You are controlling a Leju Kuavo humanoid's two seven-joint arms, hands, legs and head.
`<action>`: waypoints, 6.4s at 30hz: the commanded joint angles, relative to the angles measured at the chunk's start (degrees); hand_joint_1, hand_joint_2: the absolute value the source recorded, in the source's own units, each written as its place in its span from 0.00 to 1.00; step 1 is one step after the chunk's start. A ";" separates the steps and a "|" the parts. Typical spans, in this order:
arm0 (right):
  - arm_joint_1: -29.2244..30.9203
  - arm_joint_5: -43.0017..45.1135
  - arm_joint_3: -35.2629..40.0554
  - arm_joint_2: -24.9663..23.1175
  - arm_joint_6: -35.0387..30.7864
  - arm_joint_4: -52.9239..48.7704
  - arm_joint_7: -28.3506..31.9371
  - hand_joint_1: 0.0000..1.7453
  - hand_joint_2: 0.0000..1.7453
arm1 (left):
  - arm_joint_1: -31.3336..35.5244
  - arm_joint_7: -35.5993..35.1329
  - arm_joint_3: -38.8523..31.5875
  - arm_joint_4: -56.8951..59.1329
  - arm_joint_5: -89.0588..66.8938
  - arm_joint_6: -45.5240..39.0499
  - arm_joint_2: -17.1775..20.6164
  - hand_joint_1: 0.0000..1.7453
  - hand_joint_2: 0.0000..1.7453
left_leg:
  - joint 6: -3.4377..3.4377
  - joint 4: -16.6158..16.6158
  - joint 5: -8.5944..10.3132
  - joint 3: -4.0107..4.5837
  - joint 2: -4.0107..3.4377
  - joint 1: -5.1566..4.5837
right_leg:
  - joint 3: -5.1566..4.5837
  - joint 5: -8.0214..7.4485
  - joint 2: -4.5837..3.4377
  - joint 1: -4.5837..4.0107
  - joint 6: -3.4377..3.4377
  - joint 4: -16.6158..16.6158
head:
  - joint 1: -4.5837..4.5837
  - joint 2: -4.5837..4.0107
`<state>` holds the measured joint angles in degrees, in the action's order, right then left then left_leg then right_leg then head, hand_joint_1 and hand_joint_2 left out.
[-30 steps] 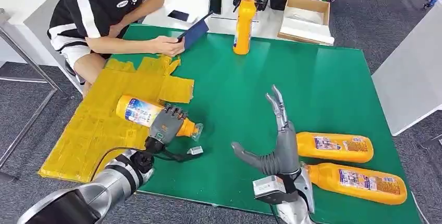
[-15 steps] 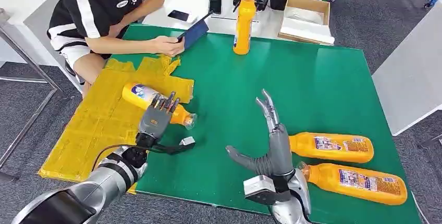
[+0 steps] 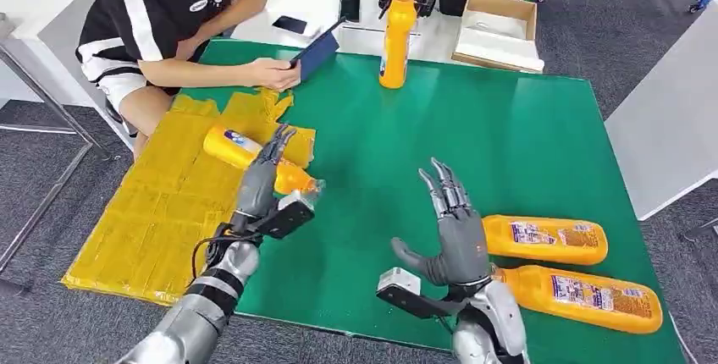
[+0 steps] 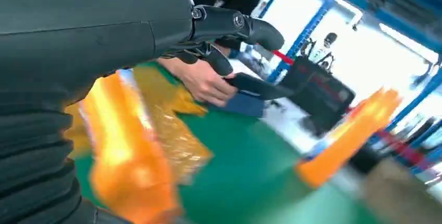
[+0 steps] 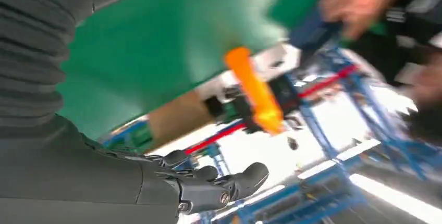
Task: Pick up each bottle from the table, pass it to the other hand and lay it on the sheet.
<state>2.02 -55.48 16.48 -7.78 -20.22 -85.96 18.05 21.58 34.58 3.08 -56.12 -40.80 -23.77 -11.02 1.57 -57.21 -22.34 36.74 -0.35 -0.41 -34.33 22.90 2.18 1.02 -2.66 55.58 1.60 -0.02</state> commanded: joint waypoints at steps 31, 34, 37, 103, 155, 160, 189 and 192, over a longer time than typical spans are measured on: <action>13.75 -14.94 -27.56 22.46 5.99 23.89 -4.18 0.00 1.00 | -9.51 5.31 -2.36 -12.92 17.36 11.88 -5.74 0.00 1.00 | 0.02 0.02 -0.16 -0.35 0.17 -0.16 | 0.43 0.08 -0.14 0.18 0.01 -0.12 | 0.02 0.00; 16.17 -14.46 -27.93 22.91 5.93 26.90 -3.88 0.00 1.00 | -9.39 5.42 -2.52 -12.45 17.76 12.27 -5.86 0.00 1.00 | 0.01 0.00 -0.15 -0.28 0.18 -0.17 | 0.36 0.06 -0.13 0.17 0.03 -0.09 | 0.02 0.00; 17.72 -14.70 -27.62 22.88 6.40 30.05 -3.29 0.00 1.00 | -9.66 5.42 -2.41 -12.27 18.75 13.15 -5.87 0.00 1.00 | 0.07 0.01 -0.07 -0.09 0.18 -0.18 | 0.18 -0.01 -0.04 0.17 -0.03 -0.07 | 0.04 0.00; 10.86 -2.10 -14.58 23.61 19.13 21.11 -3.37 0.00 1.00 | -11.25 5.42 -3.80 -14.80 21.24 14.80 -5.51 0.00 1.00 | 0.00 -0.01 -0.14 -0.32 0.40 -0.05 | 0.47 0.14 0.08 0.09 0.04 -0.09 | 0.04 0.00; 7.34 5.96 -18.74 -0.54 -7.66 -1.98 3.98 1.00 1.00 | -13.42 4.11 1.17 -16.60 20.60 19.02 -8.60 0.00 1.00 | 0.06 -0.10 -0.13 -0.03 0.27 -0.14 | 0.09 0.12 -0.01 0.18 -0.03 0.13 | 0.00 0.00; 4.72 20.85 -18.08 -3.54 -0.08 -5.70 7.67 1.00 1.00 | -13.75 3.10 3.18 -17.26 21.45 21.68 -8.37 0.00 1.00 | -0.01 -0.10 -0.23 -0.19 0.28 -0.09 | 0.27 0.21 -0.04 0.13 0.01 0.09 | 0.06 0.00; 13.68 29.19 18.29 -12.22 12.67 37.14 8.89 1.00 1.00 | -10.97 2.01 8.48 -17.32 26.06 27.07 -7.70 0.00 1.00 | -0.03 0.00 -0.18 -0.27 0.11 0.06 | 0.29 0.16 -0.20 0.02 0.02 -0.05 | 0.00 0.00; 13.68 29.19 18.29 -12.22 12.67 37.14 8.89 1.00 1.00 | -10.97 2.01 8.48 -17.32 26.06 27.07 -7.70 0.00 1.00 | 0.02 -0.01 -0.15 -0.17 0.12 0.02 | 0.19 0.15 -0.14 0.06 -0.03 -0.02 | 0.00 0.00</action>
<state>12.07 -26.53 25.14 -20.13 -7.39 -59.32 26.99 7.71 36.85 10.99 -76.30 -15.08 3.10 -18.21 1.72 -57.20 -22.34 36.86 -0.14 -0.45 -34.43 22.94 2.31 1.11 -2.82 55.59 1.60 -0.02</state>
